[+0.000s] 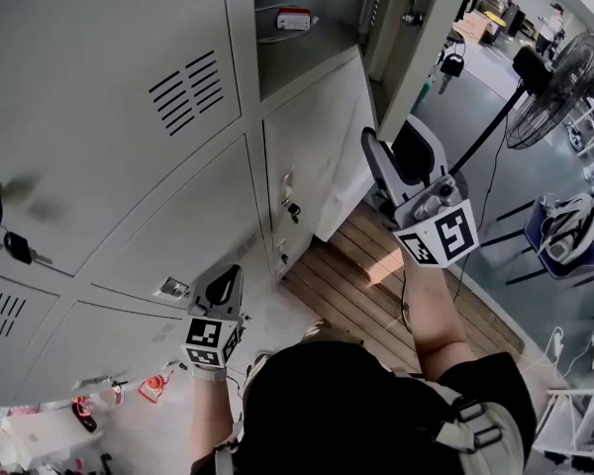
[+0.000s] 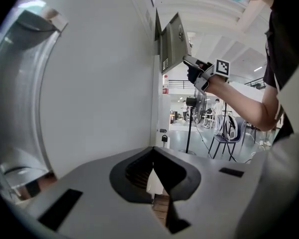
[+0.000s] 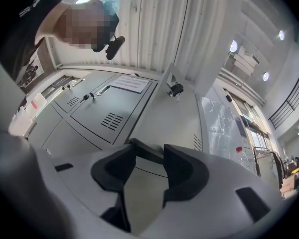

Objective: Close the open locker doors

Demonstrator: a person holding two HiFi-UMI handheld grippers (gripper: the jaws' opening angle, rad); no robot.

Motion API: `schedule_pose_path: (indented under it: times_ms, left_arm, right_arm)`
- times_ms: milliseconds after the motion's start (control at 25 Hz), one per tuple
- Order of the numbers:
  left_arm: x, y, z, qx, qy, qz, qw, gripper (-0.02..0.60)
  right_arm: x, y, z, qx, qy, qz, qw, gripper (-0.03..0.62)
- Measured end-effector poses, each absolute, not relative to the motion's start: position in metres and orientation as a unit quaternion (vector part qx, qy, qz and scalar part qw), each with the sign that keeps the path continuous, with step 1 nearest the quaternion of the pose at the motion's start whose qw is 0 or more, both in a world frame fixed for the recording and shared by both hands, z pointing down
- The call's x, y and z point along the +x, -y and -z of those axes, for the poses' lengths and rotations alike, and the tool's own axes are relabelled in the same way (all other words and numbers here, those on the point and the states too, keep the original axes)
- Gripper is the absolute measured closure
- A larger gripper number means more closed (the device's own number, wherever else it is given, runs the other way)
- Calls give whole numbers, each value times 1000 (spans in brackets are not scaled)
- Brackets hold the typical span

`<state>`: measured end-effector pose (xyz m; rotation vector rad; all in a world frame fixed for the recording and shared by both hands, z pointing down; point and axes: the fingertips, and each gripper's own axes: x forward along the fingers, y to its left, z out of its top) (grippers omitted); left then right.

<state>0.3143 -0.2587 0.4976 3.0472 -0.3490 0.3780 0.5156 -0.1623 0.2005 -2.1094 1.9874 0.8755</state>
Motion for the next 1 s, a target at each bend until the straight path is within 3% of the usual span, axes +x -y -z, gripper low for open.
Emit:
schedule_pose_path:
  times_ms: [1000]
  left_arm:
    - [256,280,-502,960,253,-115,46,574]
  right_arm:
    - [480,256,-194,-598,-750,-267,92,425]
